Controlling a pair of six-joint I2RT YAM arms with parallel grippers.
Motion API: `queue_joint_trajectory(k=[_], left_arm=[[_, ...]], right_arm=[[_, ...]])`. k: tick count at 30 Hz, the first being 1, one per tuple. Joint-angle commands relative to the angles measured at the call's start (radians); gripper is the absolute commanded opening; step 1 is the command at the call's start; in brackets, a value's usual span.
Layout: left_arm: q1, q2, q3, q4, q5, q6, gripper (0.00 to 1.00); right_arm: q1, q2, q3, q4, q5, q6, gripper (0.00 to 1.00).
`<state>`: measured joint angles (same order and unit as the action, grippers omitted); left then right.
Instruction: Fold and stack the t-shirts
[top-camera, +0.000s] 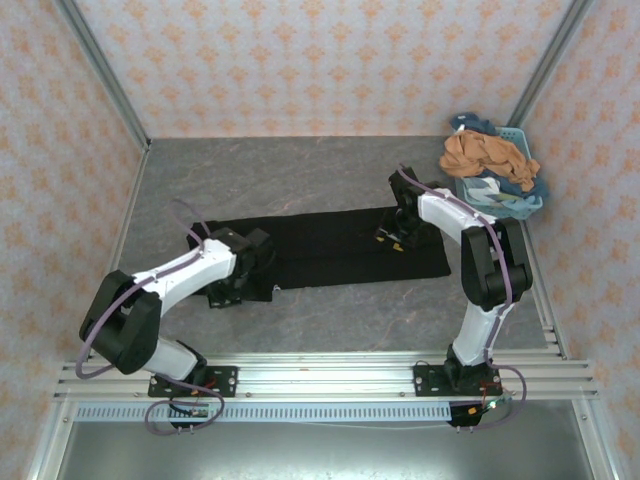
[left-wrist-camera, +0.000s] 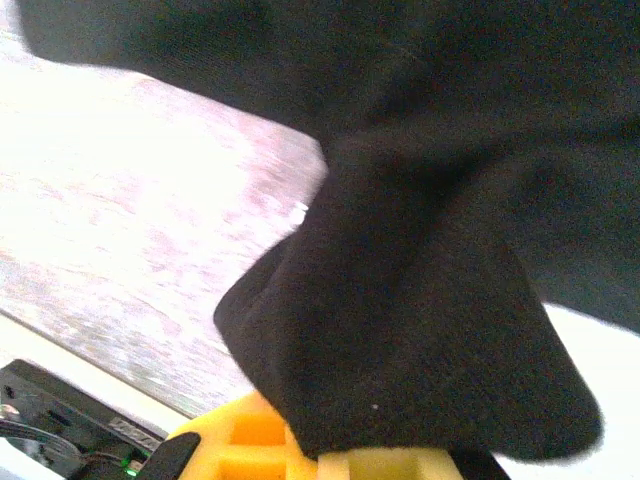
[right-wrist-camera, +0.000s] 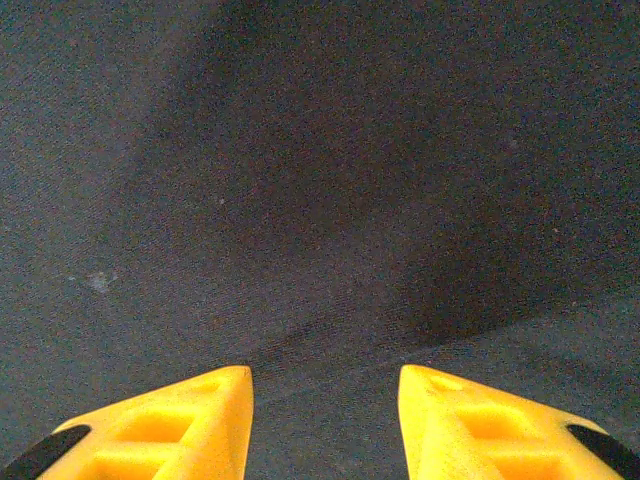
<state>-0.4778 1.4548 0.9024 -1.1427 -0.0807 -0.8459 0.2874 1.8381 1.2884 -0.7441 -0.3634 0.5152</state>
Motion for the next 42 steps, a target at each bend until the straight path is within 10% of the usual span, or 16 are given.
queue_joint_trajectory(k=[1,28,35,42], left_arm=[[0.057,-0.017,0.062,-0.063,-0.121,0.068,0.00],[0.261,0.259,0.212,0.022,-0.308,0.271,0.00],[0.319,0.311,0.234,0.036,-0.372,0.276,0.36],[0.334,0.164,0.318,-0.046,-0.323,0.232,0.44]], right_arm=[[0.004,-0.001,0.018,-0.034,0.029,-0.011,0.43],[-0.010,0.012,0.028,-0.033,0.043,0.007,0.43],[-0.010,-0.002,0.023,-0.035,0.043,0.004,0.43],[-0.017,-0.044,0.015,-0.039,0.072,-0.019,0.43]])
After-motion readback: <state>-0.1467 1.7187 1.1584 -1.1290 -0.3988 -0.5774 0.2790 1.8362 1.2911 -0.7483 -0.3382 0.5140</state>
